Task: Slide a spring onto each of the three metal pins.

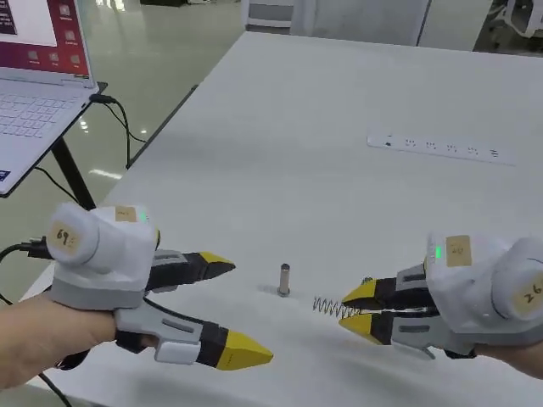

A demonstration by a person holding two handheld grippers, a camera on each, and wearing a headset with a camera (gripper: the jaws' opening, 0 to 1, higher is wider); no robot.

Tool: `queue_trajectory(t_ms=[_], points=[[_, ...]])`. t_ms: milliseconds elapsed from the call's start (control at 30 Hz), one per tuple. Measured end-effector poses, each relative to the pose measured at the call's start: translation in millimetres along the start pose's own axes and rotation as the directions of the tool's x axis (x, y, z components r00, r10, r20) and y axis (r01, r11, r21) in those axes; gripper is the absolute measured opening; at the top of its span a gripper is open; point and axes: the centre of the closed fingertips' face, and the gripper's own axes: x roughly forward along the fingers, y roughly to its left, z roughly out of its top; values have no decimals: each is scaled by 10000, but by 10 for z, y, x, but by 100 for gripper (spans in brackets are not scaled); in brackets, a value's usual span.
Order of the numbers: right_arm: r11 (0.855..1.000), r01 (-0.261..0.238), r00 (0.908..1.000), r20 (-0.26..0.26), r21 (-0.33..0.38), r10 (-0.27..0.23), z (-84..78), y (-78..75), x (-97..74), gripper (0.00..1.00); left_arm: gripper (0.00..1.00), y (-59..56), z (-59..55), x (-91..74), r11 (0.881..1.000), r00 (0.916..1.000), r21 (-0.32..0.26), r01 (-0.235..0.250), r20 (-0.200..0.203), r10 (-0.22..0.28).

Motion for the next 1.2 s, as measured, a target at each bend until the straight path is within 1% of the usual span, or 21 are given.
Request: queue_trajectory(t_ms=[100,167,200,300,400,467,533,733,900,1200], points=[[9999,-117,9999,59,-98,118,-3,46,-39,7,70,-115,-7,75,9988,9987,21,495,-144,-495],[9996,-209,9997,77,-201,211,2,77,-56,7,68,-171,17,122,9973,9973,-29,736,-47,-736],[9994,-236,9997,80,-255,238,1,83,-61,7,68,-184,26,143,9969,9969,9,784,-51,-784],[9988,-291,9995,103,-403,295,8,104,-79,7,61,-207,46,220,9955,9958,257,911,-134,-908],[9983,-322,9993,154,-484,330,11,118,-95,7,54,-254,73,303,9924,9934,493,1130,-229,-1120],[9982,-349,9991,215,-493,359,20,131,-107,7,48,-272,78,362,9896,9922,761,1219,-364,-1194],[9982,-340,9991,242,-501,353,25,137,-115,7,43,-278,78,417,9875,9911,906,1291,-430,-1256],[9983,-371,9989,262,-451,383,5,161,-124,7,36,-390,91,576,9761,9839,1281,1754,-588,-1690],[9983,-430,9983,370,-395,445,6,186,-138,7,29,-448,122,674,9680,9801,1559,1969,-545,-1906],[9975,-535,9971,509,-468,559,34,213,-168,7,15,-508,158,754,9580,9756,1843,2196,-452,-2149]])
